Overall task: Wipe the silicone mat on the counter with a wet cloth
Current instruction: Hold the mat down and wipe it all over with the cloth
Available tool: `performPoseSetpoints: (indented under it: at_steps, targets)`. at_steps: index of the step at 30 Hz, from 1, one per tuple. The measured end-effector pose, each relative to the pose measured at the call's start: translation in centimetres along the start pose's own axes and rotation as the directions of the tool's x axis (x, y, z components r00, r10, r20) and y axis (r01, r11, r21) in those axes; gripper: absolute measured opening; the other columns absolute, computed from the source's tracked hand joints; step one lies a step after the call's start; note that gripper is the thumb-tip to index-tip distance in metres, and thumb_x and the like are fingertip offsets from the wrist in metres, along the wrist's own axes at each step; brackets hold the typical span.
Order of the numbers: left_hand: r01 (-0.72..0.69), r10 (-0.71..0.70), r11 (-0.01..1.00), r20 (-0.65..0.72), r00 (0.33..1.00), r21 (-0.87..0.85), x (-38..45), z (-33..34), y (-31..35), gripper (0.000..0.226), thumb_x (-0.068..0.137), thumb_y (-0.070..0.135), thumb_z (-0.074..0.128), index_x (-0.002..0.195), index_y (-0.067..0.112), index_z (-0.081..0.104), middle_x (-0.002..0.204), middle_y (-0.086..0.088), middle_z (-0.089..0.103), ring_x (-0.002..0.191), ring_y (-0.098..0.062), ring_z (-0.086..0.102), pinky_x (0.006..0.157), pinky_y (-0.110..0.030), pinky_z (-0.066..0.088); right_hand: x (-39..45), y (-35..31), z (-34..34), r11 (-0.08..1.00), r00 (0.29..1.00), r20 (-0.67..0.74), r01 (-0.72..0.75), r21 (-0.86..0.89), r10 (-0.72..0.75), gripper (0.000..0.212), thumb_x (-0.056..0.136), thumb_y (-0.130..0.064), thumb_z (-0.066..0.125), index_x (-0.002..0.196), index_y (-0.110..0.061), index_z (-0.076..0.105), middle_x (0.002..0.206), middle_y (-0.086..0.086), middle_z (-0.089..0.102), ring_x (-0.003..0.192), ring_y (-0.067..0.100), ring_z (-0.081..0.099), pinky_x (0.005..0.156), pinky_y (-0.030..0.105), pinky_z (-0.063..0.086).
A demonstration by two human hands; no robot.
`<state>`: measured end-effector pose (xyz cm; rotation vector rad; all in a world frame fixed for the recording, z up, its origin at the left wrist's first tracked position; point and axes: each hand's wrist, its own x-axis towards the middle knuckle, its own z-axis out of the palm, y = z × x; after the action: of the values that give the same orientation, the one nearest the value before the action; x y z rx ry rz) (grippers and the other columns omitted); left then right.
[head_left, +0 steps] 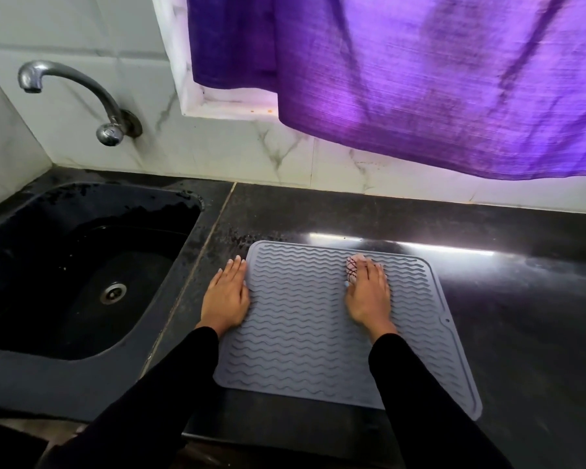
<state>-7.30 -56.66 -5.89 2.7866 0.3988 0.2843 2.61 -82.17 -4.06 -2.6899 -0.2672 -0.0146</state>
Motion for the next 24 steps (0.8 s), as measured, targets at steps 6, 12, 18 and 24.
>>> performPoseSetpoints:
  at_steps: [6, 12, 18, 24]
  targets:
    - [-0.008, 0.008, 1.000, 0.020, 1.000, 0.008, 0.1, 0.0, -0.2, 0.085, 0.072, 0.045, -0.003, 0.145, 0.009, 0.022, 0.154, -0.005, 0.020, 0.144, -0.016, 0.014, 0.117, -0.030, 0.007, 1.2, 0.8, -0.5, 0.995, 0.994, 0.105, 0.024, 0.096, -0.034, 0.058, 0.094, -0.019, 0.047, 0.148, -0.016, 0.024, 0.156, 0.004, 0.019, 0.145, 0.027, 0.013, 0.118, 0.034, 0.011]
    - [0.001, 0.002, 0.999, 0.069, 0.998, -0.043, 0.6, -0.1, -0.6, 0.092, 0.067, 0.049, -0.006, 0.145, 0.008, 0.023, 0.155, -0.006, 0.018, 0.144, -0.017, 0.013, 0.116, -0.030, 0.005, 1.6, 0.5, -3.2, 0.570, 0.982, 0.157, -0.186, 0.800, 0.101, 0.030, 0.096, -0.008, 0.048, 0.124, -0.013, 0.057, 0.092, -0.001, 0.070, 0.079, 0.008, 0.063, 0.064, 0.015, 0.051]
    - [0.009, -0.006, 0.997, 0.033, 0.999, -0.078, 1.4, -0.9, -0.6, 0.076, 0.081, 0.042, 0.006, 0.138, 0.004, 0.038, 0.148, -0.012, 0.036, 0.140, -0.023, 0.028, 0.114, -0.037, 0.019, 2.4, 2.8, -4.6, 0.529, 0.878, 0.012, -0.299, 0.794, 0.478, 0.024, 0.096, -0.025, 0.047, 0.115, -0.027, 0.061, 0.088, -0.006, 0.060, 0.061, 0.007, 0.056, 0.059, 0.023, 0.047]
    - [-0.082, 0.078, 0.996, 0.091, 0.993, 0.043, 2.4, -0.8, -0.8, 0.093, 0.070, 0.050, -0.011, 0.146, 0.007, 0.019, 0.156, -0.007, 0.016, 0.145, -0.020, 0.008, 0.116, -0.035, 0.000, -1.0, 3.1, -1.1, 0.988, 0.982, -0.111, -0.153, 0.011, 0.154, 0.053, 0.092, -0.020, 0.046, 0.143, -0.012, 0.033, 0.149, 0.011, 0.034, 0.139, 0.031, 0.027, 0.116, 0.041, 0.019]
